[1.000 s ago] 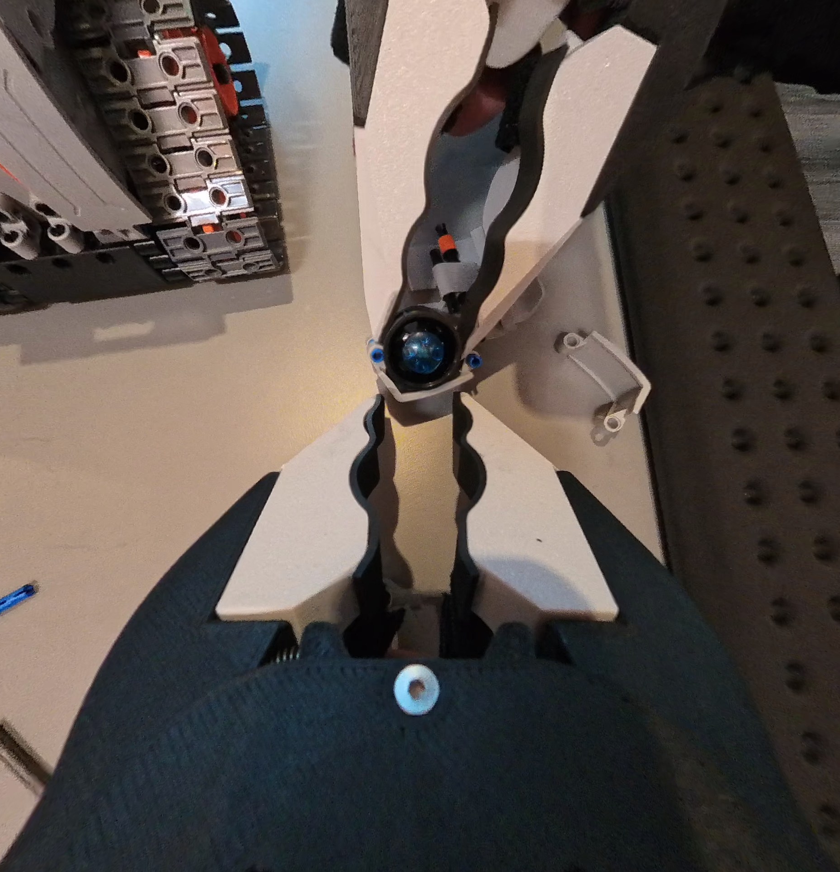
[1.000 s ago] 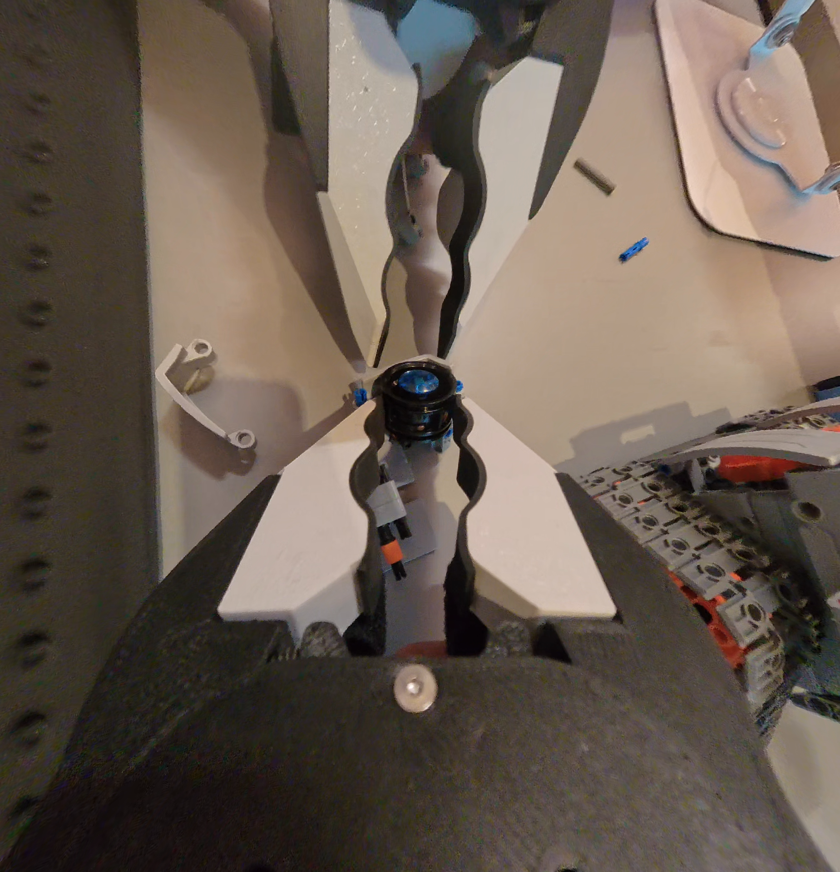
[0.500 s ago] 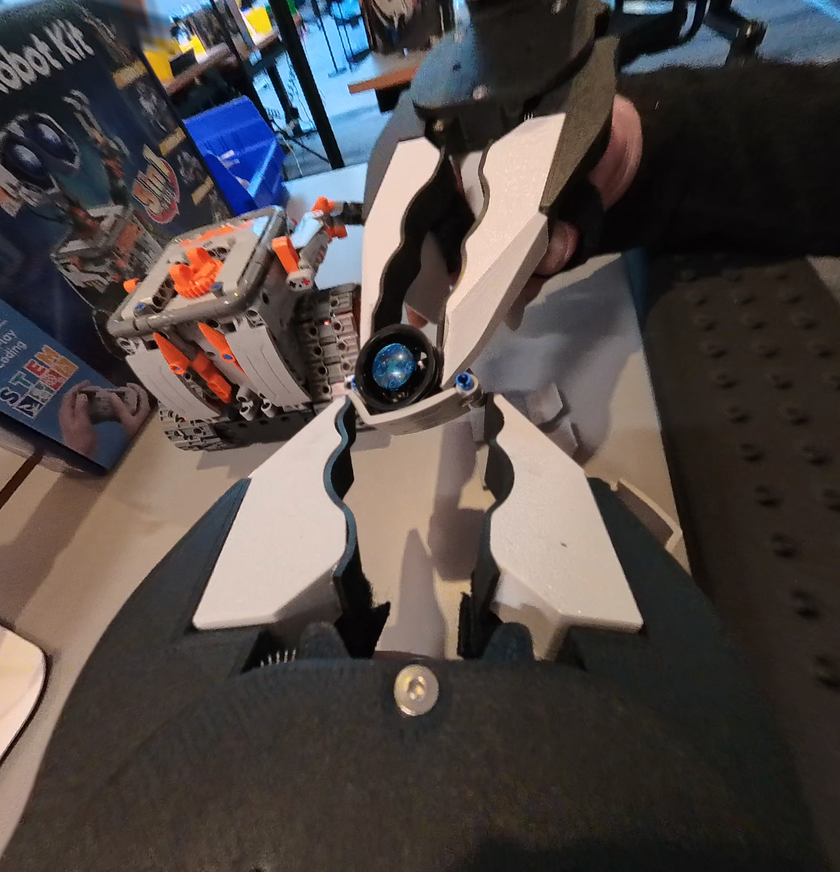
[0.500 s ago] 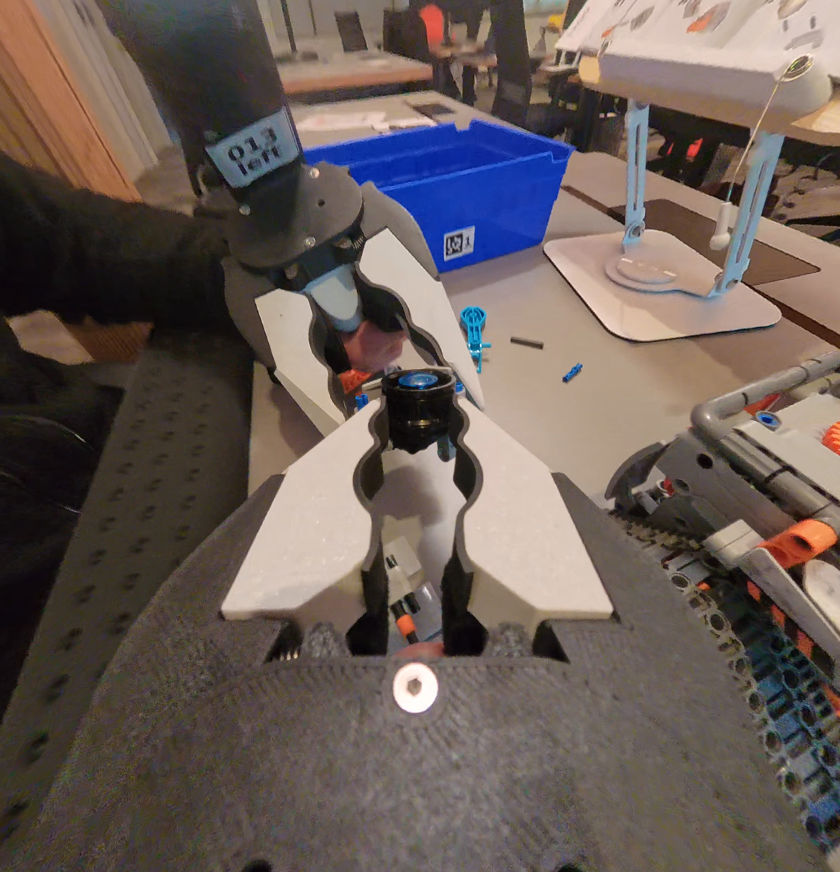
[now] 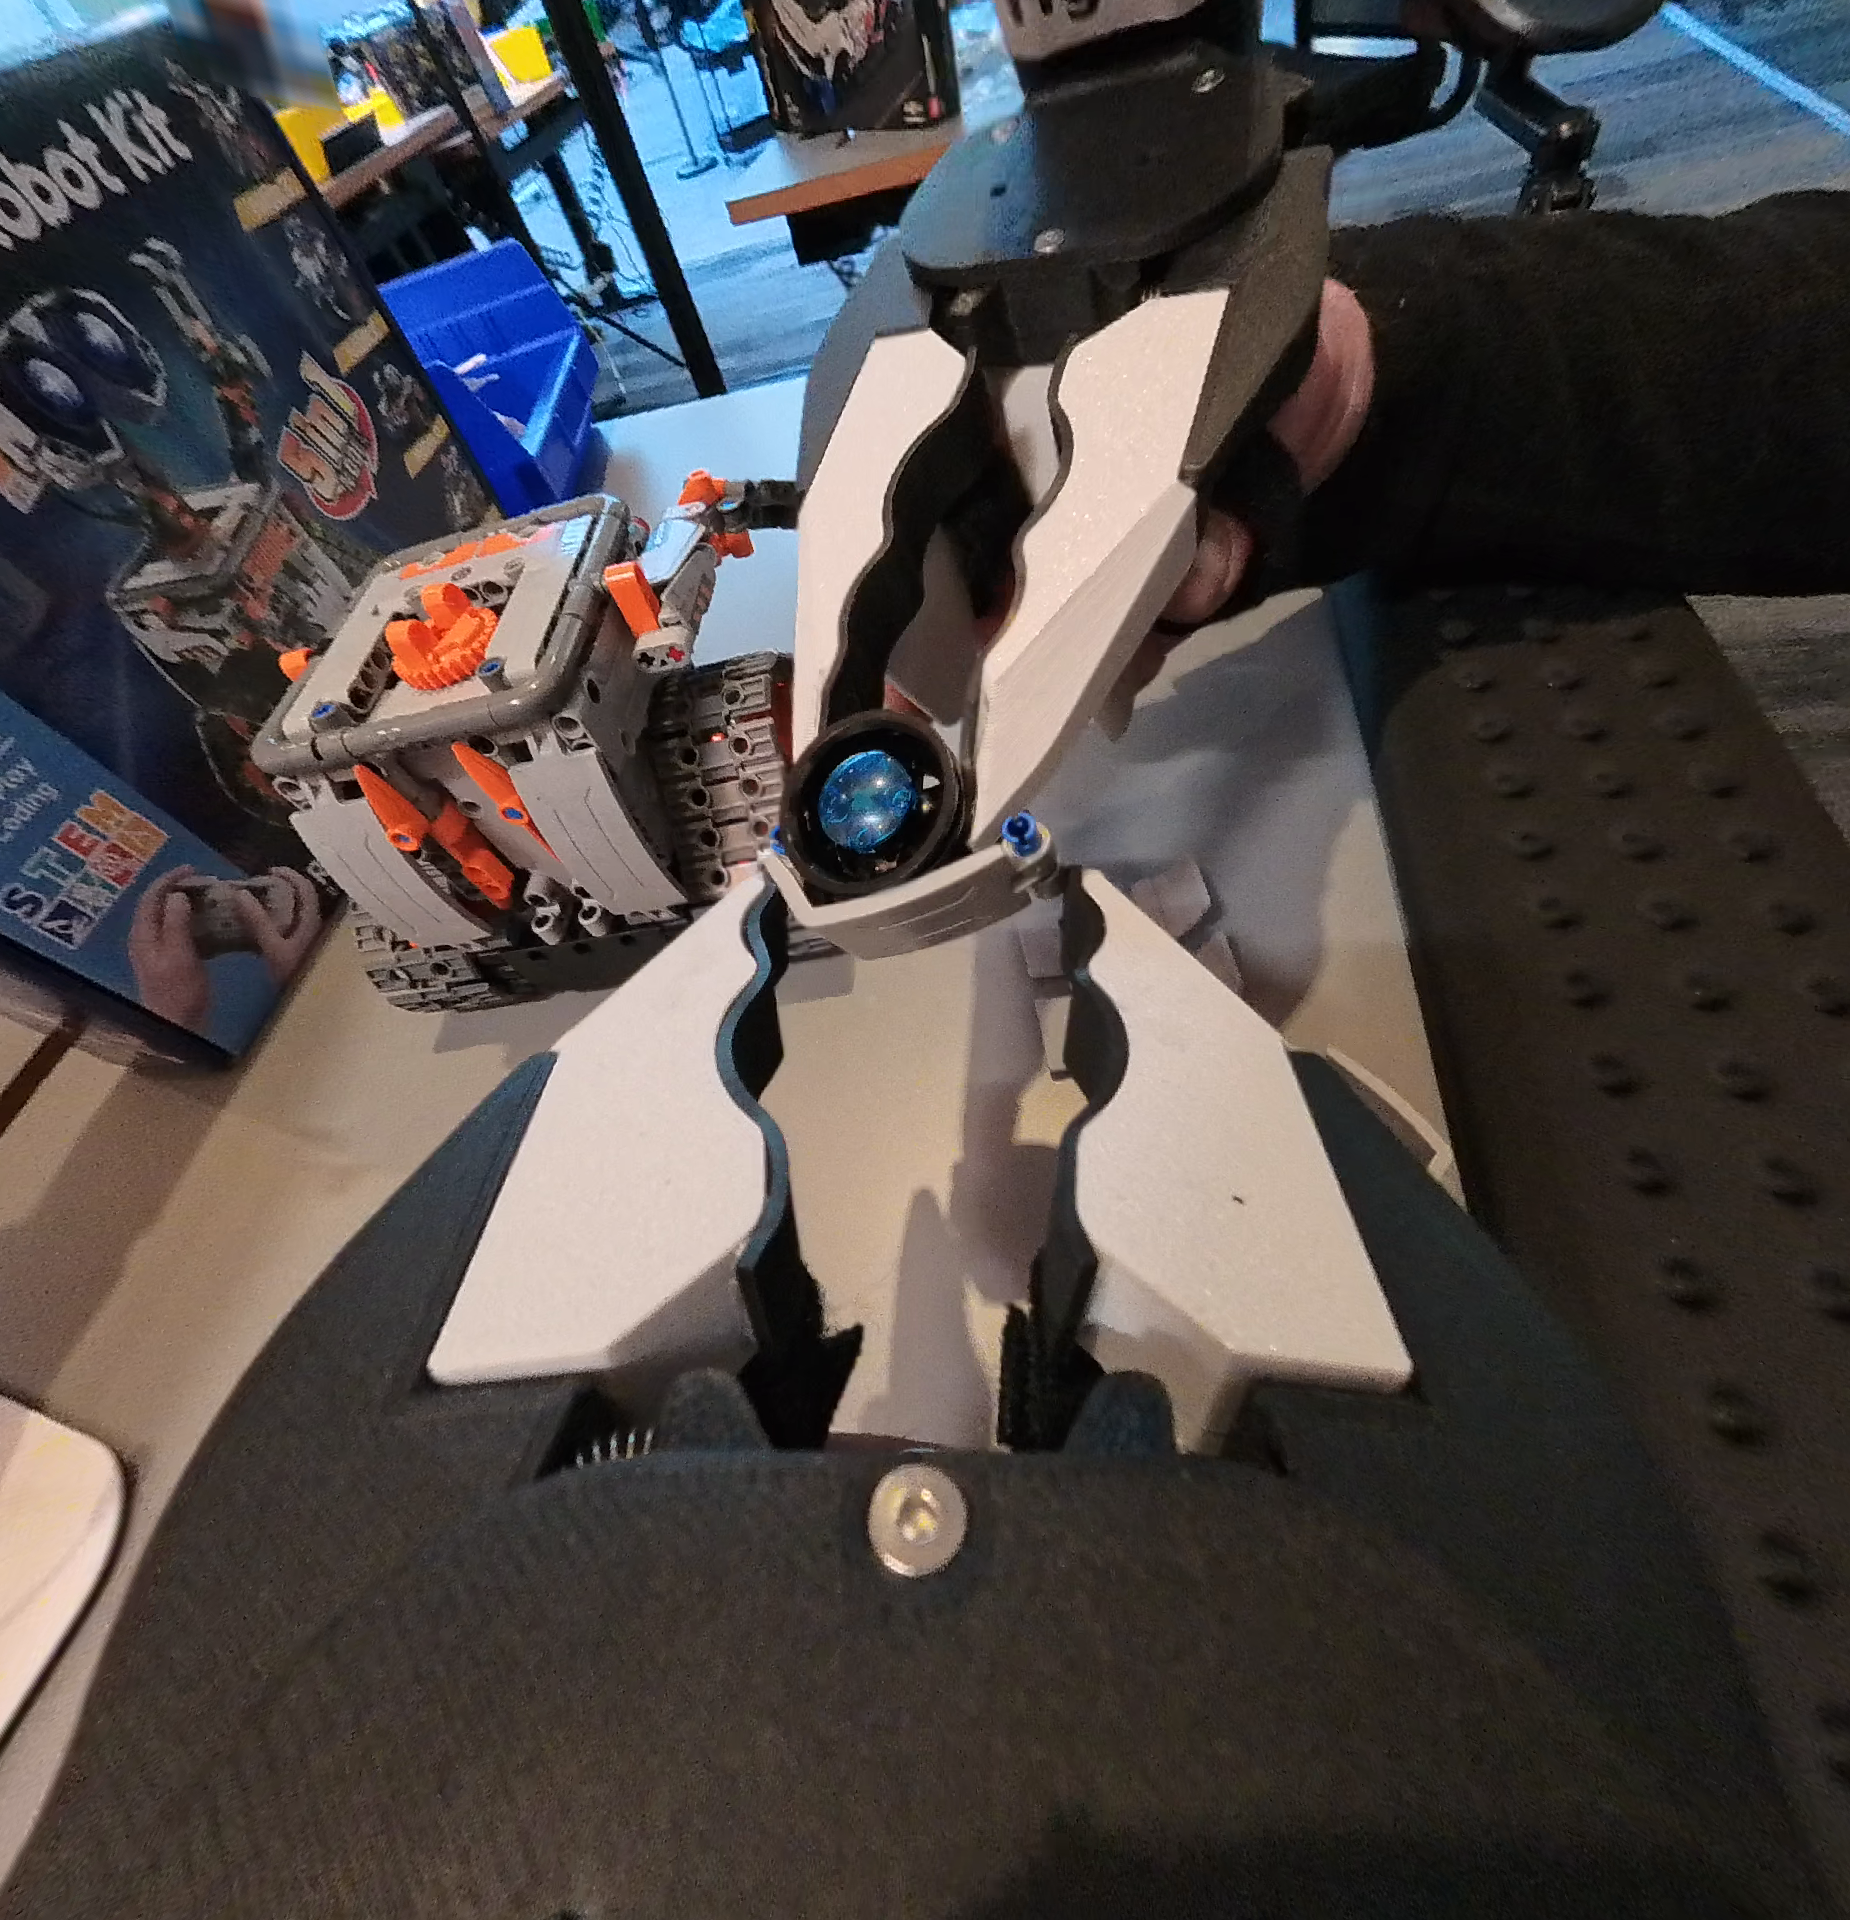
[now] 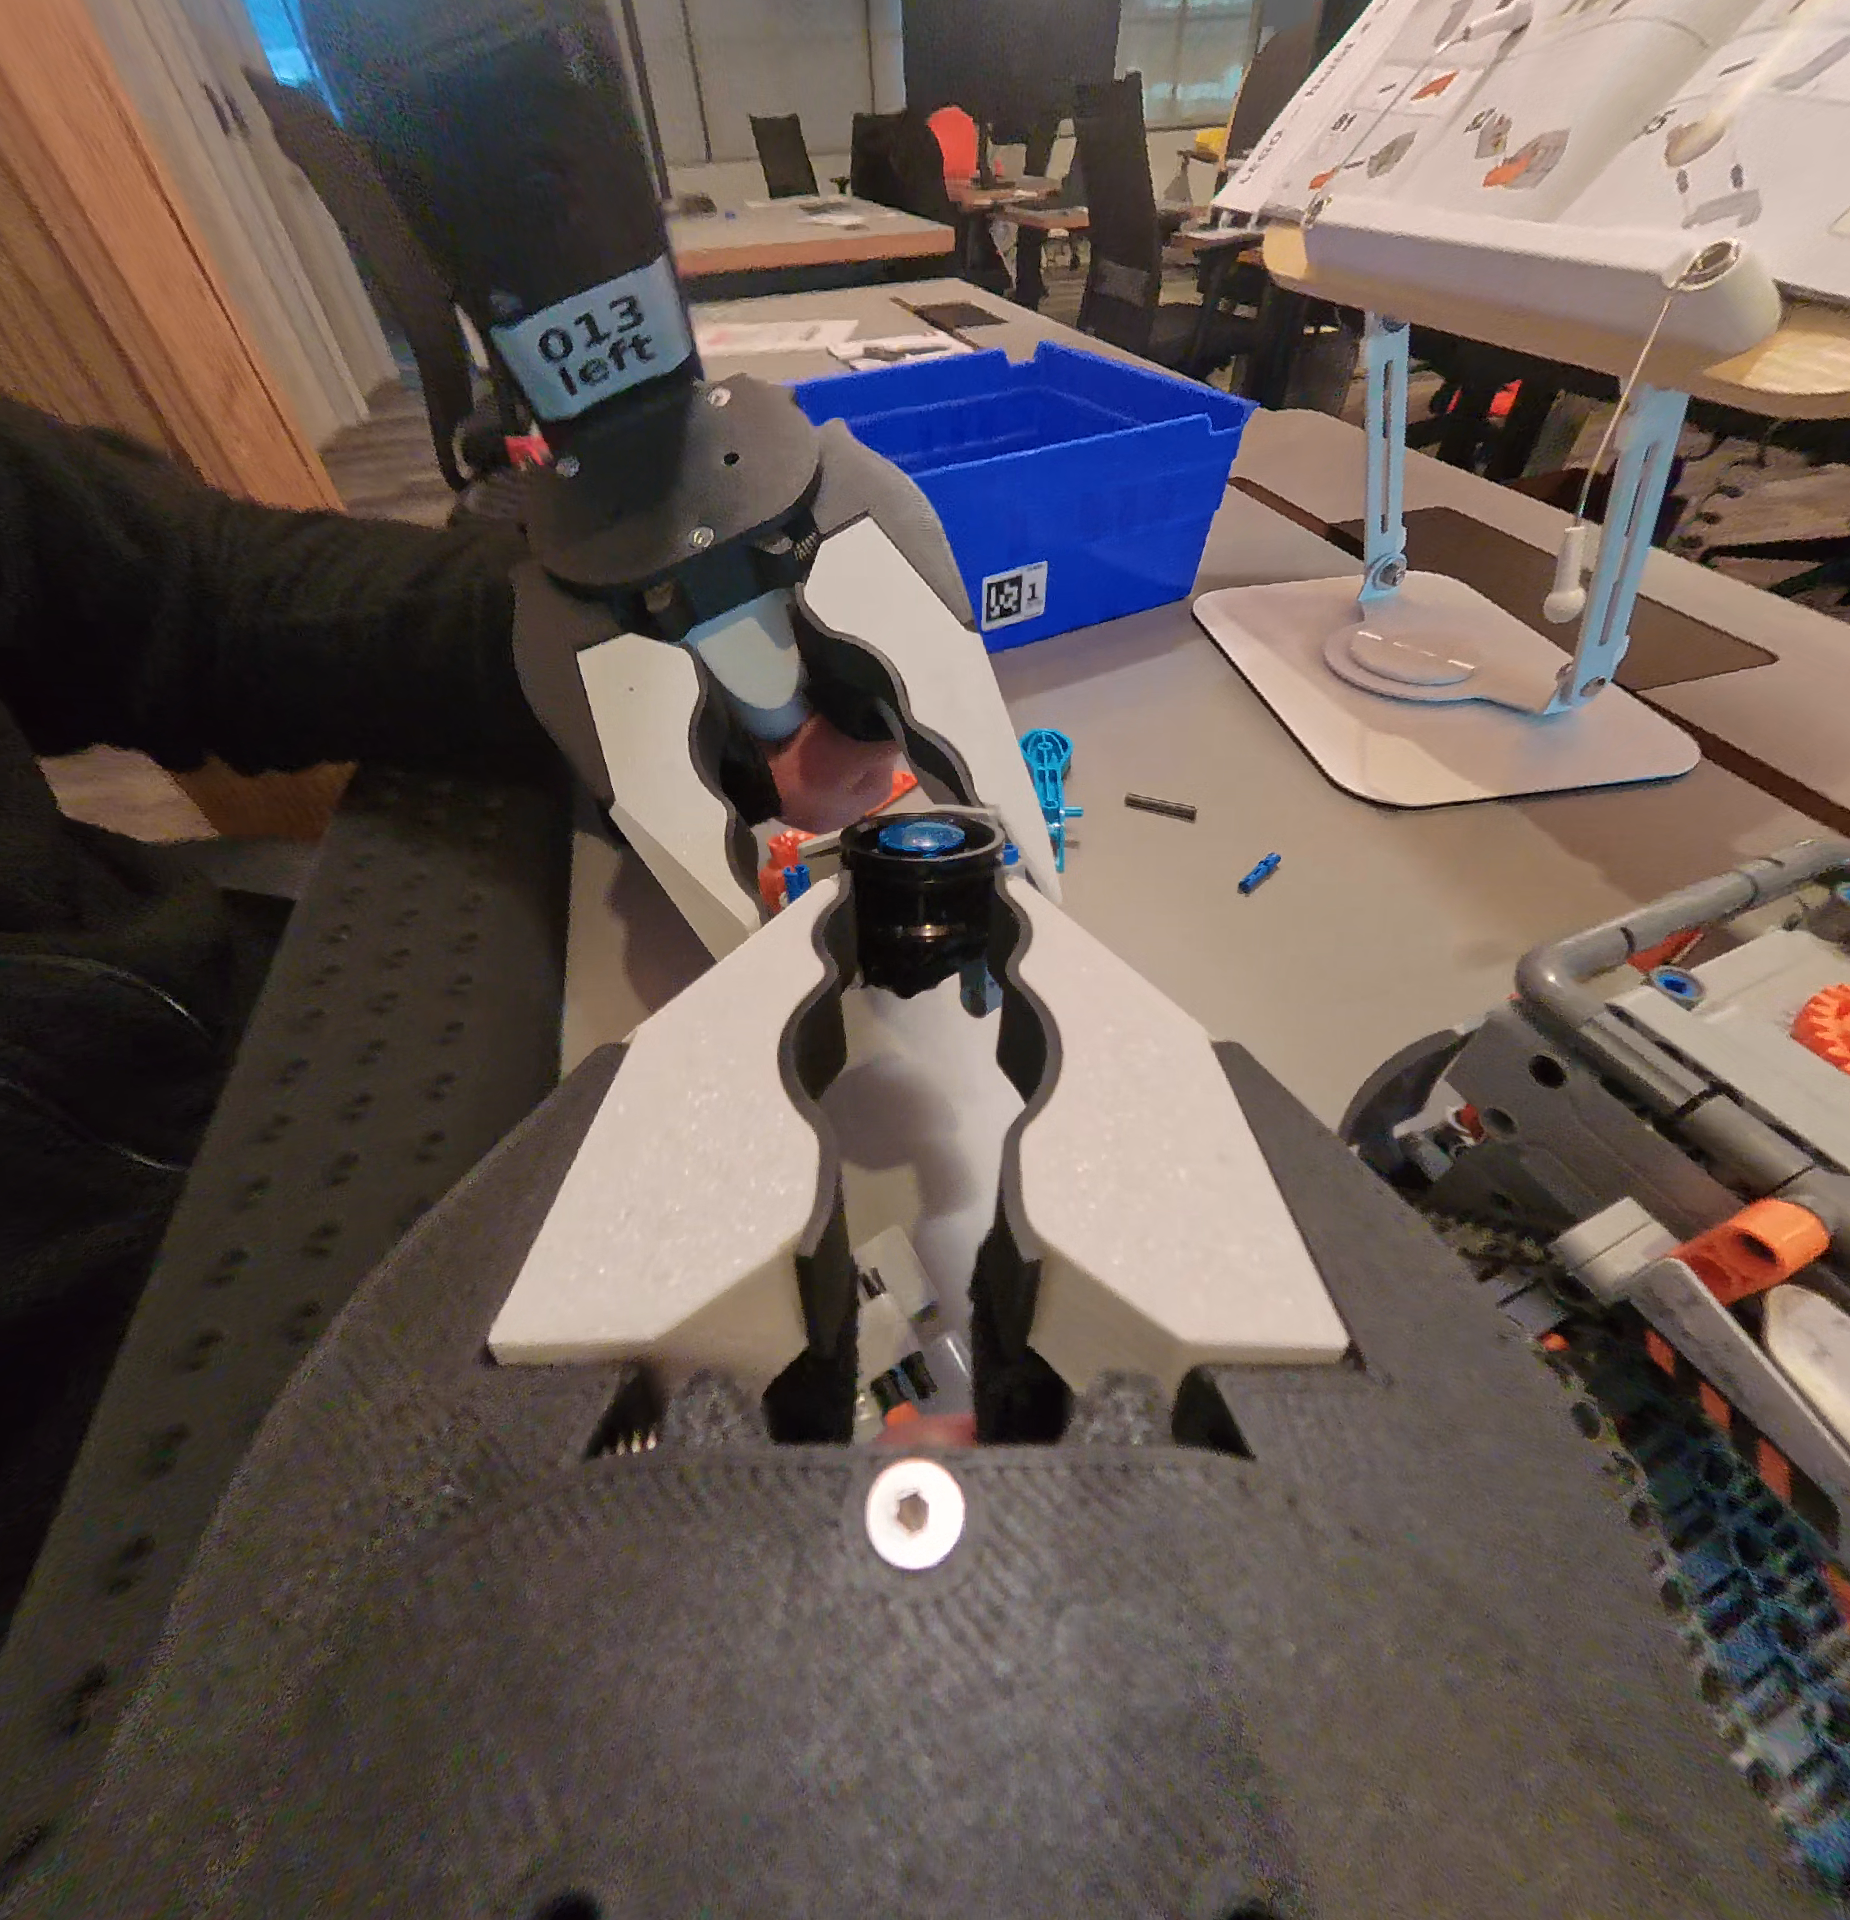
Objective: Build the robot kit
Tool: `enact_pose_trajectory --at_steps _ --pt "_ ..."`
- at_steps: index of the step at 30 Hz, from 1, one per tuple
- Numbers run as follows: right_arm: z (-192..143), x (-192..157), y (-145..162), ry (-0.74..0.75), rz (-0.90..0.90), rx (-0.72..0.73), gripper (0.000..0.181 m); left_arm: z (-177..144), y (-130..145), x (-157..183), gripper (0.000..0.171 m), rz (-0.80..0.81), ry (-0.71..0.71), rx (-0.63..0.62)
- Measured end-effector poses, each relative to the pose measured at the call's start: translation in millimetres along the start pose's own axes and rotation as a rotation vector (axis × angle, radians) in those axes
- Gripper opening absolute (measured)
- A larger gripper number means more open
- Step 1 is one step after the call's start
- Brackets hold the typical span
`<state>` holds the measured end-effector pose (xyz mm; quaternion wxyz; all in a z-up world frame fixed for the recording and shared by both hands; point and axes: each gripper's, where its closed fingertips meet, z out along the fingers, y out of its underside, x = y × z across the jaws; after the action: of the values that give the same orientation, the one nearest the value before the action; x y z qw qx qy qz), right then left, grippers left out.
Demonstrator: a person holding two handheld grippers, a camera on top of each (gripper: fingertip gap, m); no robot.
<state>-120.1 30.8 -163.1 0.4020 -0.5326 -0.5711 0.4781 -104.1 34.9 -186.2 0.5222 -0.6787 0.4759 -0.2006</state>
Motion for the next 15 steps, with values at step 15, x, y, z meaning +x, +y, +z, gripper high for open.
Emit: enact_pose_trajectory --at_steps 15 --pt "-11 -2 -18 -0.180 0.320 0.146 0.021 -19 -31 -12 0.027 0.877 -0.454 -0.066"
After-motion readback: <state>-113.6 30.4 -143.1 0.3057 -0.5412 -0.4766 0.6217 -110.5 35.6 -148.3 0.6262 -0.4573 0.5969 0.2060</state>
